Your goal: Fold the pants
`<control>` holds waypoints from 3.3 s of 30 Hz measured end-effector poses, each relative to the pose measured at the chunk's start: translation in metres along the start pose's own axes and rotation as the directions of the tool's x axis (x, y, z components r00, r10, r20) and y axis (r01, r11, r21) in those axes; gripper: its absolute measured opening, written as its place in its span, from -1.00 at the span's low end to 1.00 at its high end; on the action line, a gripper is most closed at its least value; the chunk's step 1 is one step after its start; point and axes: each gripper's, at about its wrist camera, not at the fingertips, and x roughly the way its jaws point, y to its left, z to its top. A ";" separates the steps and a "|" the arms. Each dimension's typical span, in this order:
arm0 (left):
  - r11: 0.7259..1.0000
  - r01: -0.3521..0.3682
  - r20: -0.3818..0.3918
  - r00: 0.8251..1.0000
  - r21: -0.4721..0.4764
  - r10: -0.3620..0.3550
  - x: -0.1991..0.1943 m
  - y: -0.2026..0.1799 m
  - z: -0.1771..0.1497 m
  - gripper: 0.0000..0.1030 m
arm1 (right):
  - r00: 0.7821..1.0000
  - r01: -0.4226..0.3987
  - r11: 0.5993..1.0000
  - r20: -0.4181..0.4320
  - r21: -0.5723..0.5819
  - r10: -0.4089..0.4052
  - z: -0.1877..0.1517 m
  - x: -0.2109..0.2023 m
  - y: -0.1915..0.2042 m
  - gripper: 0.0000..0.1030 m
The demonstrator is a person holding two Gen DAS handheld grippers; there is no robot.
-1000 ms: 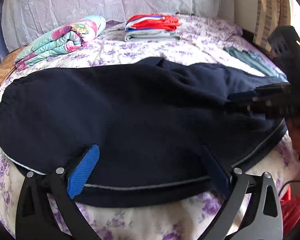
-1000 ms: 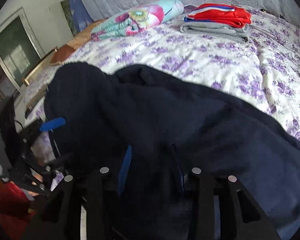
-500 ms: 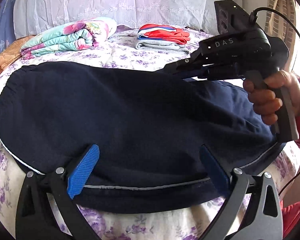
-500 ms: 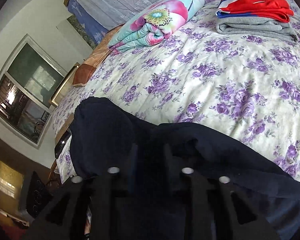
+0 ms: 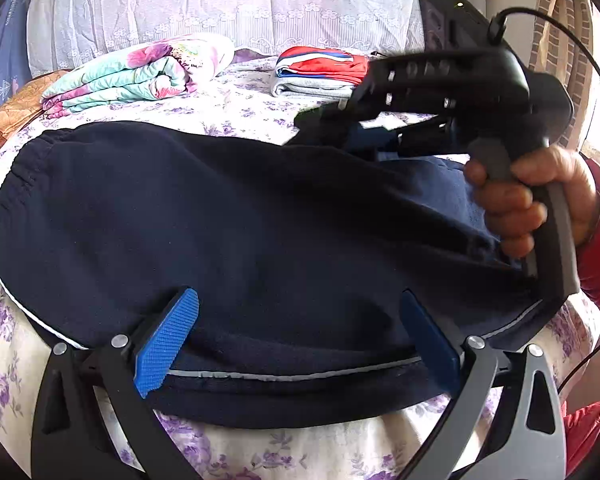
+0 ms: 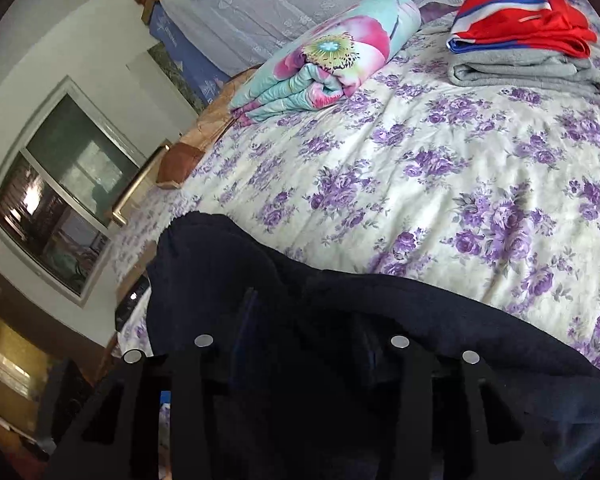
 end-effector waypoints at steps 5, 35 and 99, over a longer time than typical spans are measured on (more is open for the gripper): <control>1.000 -0.003 -0.002 1.000 0.003 0.003 0.001 0.000 0.000 0.90 | 0.996 0.048 0.998 -0.077 0.041 -0.045 -0.004 0.020 -0.013 -0.47; 0.894 -0.387 -0.132 0.921 -0.225 0.366 0.024 0.117 0.076 0.90 | 0.954 0.299 0.922 0.060 -0.246 -0.293 -0.028 -0.010 0.019 -0.38; 0.810 -0.201 -0.017 0.973 -0.551 0.230 -0.094 0.133 -0.005 0.91 | 0.644 0.662 0.741 0.591 -0.112 -0.486 -0.132 -0.191 0.037 -0.61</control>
